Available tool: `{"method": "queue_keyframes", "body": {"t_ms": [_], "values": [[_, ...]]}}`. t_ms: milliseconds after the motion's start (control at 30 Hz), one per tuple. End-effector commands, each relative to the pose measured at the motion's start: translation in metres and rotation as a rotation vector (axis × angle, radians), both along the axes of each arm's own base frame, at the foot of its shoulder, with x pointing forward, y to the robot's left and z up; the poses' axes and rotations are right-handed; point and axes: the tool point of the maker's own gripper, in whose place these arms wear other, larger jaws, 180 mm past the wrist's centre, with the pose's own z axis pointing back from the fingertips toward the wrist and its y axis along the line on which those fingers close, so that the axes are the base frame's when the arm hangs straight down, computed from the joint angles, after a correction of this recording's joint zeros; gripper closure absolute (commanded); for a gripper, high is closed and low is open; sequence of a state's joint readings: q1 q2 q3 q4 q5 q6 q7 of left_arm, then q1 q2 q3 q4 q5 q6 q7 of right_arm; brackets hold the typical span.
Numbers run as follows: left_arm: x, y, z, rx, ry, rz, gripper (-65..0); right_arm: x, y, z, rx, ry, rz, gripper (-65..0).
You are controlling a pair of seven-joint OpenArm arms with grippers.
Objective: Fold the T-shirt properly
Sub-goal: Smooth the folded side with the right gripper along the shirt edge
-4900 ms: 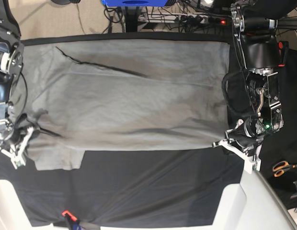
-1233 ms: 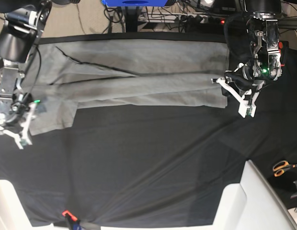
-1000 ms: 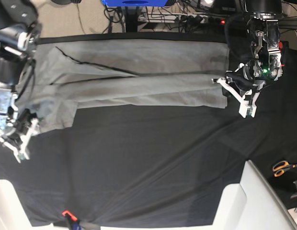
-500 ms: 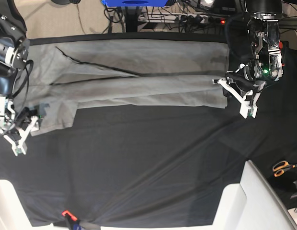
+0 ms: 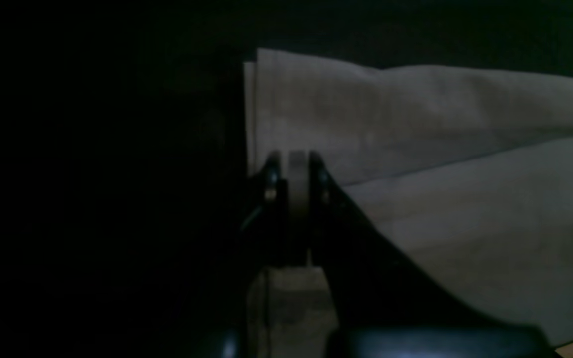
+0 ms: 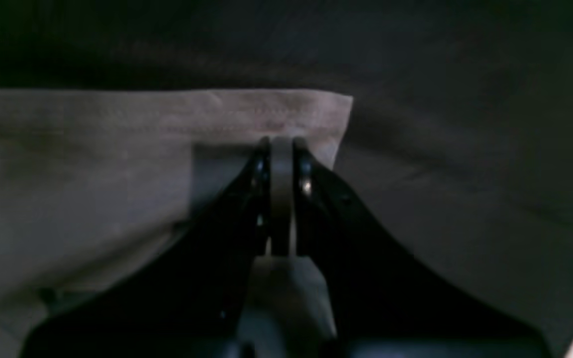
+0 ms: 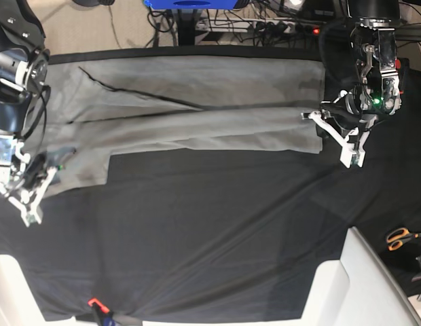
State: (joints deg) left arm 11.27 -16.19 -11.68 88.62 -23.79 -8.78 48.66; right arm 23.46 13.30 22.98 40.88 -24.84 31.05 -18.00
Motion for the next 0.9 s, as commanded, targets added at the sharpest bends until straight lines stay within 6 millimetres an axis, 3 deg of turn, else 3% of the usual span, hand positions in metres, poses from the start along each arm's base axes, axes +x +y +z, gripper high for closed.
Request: {"method": "queue_keyframes", "body": {"t_ms": [0,67,233,500,633,733,867], "values": [[0.011,0.005,0.011,0.012,-0.043,0.002,0.0,0.024,-0.016,0.032,-0.043,-0.078,-0.01,0.0],[0.016,0.006,0.015,0.012,-0.056,0.004,0.0,0.029,-0.024,0.049,-0.086,-0.093,-0.018,0.0],[0.02,0.003,0.018,0.012,-0.064,-0.006,0.0,0.019,-0.033,0.066,-0.156,-0.071,-0.004,0.0],[0.027,0.003,0.021,0.013,-0.074,-0.007,0.0,-0.018,-0.038,0.066,-0.239,0.011,-0.023,0.0],[0.027,0.003,0.021,0.013,-0.076,-0.007,0.0,-0.007,-0.024,0.068,-0.2,-0.063,-0.001,-1.4],[0.027,0.002,0.021,0.01,-0.075,-0.008,0.0,0.008,-0.016,0.074,-0.172,-0.119,0.013,-13.7],[0.025,0.002,0.019,0.01,-0.069,-0.008,0.0,0.025,-0.009,0.06,-0.101,-0.076,0.008,-39.5]]}}
